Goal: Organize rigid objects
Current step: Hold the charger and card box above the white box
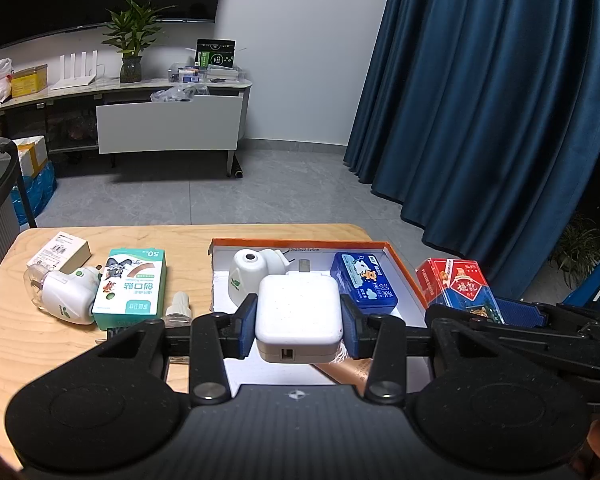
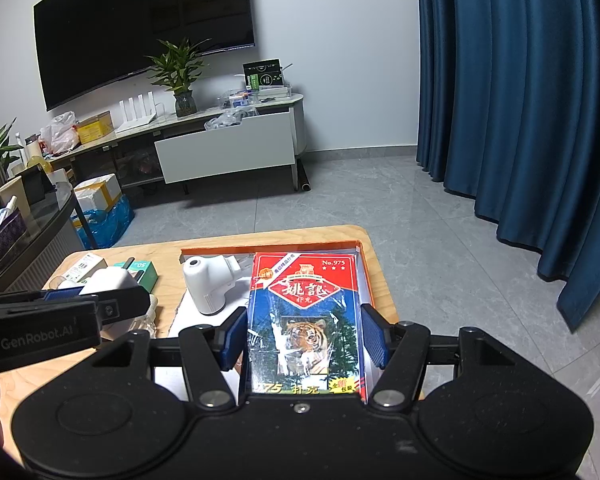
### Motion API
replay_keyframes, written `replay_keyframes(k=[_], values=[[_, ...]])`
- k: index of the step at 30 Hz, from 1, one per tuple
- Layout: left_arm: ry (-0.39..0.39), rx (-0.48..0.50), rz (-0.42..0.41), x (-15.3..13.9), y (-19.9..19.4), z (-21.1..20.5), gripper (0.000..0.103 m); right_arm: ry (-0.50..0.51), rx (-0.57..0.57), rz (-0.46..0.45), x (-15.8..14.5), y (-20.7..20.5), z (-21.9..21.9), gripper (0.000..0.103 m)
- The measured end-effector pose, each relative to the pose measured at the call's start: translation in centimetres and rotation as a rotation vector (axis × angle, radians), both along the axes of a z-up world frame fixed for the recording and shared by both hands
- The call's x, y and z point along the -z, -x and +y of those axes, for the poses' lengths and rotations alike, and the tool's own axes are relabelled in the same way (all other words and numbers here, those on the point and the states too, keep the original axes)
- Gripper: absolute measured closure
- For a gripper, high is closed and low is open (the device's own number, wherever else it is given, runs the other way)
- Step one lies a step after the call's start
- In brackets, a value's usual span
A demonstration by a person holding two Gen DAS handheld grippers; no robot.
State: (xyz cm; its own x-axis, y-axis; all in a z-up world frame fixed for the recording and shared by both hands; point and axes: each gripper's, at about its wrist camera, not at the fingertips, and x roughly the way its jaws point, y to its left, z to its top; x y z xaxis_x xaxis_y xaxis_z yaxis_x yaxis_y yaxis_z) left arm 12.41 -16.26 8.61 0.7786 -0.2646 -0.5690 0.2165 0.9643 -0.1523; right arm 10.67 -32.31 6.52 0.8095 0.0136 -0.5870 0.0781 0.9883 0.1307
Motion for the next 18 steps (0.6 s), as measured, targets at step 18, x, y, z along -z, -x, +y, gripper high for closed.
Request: replay_keyframes(k=[18], values=[[-0.001, 0.006, 0.006, -0.05, 0.06, -0.21, 0.061, -0.002, 0.003, 0.005, 0.03, -0.01, -0.26, 0.032]])
